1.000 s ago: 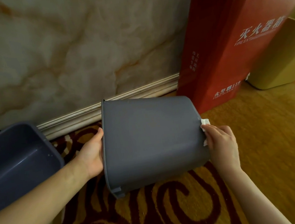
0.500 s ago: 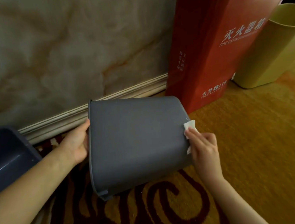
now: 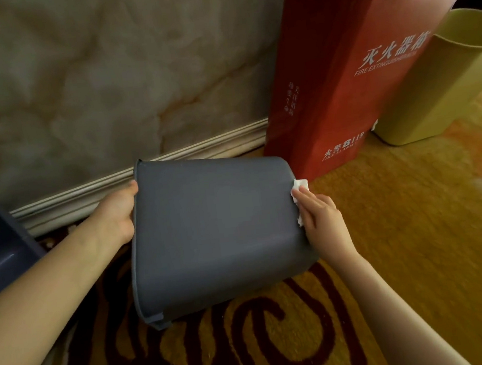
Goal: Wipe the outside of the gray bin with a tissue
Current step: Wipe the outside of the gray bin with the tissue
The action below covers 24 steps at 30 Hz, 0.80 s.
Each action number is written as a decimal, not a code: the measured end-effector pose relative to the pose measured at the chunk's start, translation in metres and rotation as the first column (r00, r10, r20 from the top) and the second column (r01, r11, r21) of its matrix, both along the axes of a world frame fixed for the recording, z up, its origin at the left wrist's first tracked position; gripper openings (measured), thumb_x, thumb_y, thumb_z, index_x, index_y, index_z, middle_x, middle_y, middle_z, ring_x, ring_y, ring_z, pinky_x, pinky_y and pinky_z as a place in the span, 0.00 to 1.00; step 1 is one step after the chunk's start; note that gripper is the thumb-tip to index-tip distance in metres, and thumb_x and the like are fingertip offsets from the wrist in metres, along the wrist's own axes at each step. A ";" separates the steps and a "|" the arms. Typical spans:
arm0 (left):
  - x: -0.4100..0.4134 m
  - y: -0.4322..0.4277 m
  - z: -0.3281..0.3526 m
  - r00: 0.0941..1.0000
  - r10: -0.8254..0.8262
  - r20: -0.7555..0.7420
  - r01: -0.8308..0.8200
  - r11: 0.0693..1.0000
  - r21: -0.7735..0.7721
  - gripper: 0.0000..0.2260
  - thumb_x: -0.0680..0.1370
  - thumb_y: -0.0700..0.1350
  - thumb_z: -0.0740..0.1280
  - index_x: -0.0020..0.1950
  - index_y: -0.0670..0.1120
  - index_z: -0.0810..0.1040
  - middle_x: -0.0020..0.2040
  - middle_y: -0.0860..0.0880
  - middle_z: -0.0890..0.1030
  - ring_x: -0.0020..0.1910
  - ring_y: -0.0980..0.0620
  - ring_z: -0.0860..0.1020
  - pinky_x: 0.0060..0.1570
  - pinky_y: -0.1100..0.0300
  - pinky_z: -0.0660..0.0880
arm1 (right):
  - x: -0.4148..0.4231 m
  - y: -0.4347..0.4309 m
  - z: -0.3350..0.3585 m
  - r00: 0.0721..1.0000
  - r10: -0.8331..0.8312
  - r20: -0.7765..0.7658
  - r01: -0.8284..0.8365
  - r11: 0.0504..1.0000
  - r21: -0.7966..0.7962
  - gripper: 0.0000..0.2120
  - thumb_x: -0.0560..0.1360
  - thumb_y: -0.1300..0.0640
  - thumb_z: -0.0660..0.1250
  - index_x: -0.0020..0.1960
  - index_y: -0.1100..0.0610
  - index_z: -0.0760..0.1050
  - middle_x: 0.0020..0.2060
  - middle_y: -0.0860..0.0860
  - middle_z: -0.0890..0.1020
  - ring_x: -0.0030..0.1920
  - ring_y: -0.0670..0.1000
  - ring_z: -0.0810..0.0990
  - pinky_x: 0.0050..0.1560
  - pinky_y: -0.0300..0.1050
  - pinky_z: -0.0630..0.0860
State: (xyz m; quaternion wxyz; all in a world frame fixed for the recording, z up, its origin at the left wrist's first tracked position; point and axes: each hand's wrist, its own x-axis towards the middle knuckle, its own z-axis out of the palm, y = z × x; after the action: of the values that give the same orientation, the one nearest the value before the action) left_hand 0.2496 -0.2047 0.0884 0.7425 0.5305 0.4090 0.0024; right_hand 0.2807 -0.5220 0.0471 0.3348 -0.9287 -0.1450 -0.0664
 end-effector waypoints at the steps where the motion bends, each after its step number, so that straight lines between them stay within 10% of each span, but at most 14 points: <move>1: 0.001 -0.003 0.000 1.000 0.019 -0.007 -0.018 1.000 0.021 0.14 0.81 0.52 0.56 0.44 0.45 0.76 0.43 0.47 0.81 0.41 0.49 0.79 0.44 0.55 0.76 | -0.012 -0.004 -0.002 1.000 -0.016 0.017 0.016 1.000 -0.026 0.16 0.79 0.62 0.59 0.66 0.54 0.72 0.63 0.52 0.77 0.61 0.54 0.71 0.53 0.38 0.65; 6: 0.000 -0.003 0.002 0.999 0.038 -0.036 -0.037 0.999 0.009 0.17 0.80 0.52 0.58 0.62 0.44 0.74 0.56 0.45 0.77 0.53 0.46 0.76 0.48 0.51 0.72 | -0.063 -0.012 0.001 0.990 -0.129 0.048 0.135 0.980 -0.143 0.20 0.75 0.67 0.65 0.65 0.57 0.73 0.60 0.55 0.79 0.58 0.55 0.74 0.51 0.44 0.75; 13: -0.012 -0.019 0.012 0.992 0.119 0.028 -0.121 0.991 0.053 0.16 0.80 0.53 0.57 0.50 0.43 0.77 0.56 0.42 0.78 0.45 0.43 0.79 0.45 0.51 0.75 | -0.085 0.030 0.024 0.995 -0.092 -0.024 0.095 0.953 0.288 0.14 0.76 0.62 0.63 0.60 0.51 0.77 0.43 0.37 0.76 0.45 0.40 0.77 0.39 0.28 0.73; 18: -0.028 -0.015 0.028 0.975 0.107 0.194 -0.156 0.953 0.260 0.16 0.80 0.53 0.58 0.47 0.44 0.79 0.48 0.45 0.82 0.44 0.46 0.80 0.46 0.54 0.78 | -0.063 0.062 0.050 0.994 -0.029 0.104 -0.013 0.924 0.381 0.14 0.77 0.62 0.62 0.61 0.52 0.76 0.47 0.43 0.78 0.46 0.40 0.78 0.42 0.25 0.73; 24: -0.052 -0.005 0.031 0.937 -0.068 0.343 -0.043 0.951 0.307 0.15 0.81 0.51 0.54 0.52 0.49 0.79 0.50 0.49 0.82 0.50 0.51 0.81 0.49 0.58 0.78 | 0.003 0.068 0.049 0.977 -0.174 0.126 0.139 0.959 0.246 0.16 0.78 0.67 0.57 0.64 0.61 0.72 0.63 0.55 0.76 0.63 0.58 0.68 0.60 0.45 0.67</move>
State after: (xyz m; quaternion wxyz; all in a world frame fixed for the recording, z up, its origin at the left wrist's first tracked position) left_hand 0.1981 -0.2100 0.1196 0.7107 0.6341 0.2619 0.1559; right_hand 0.2837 -0.4543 0.0956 0.4248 -0.8835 -0.0862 -0.1776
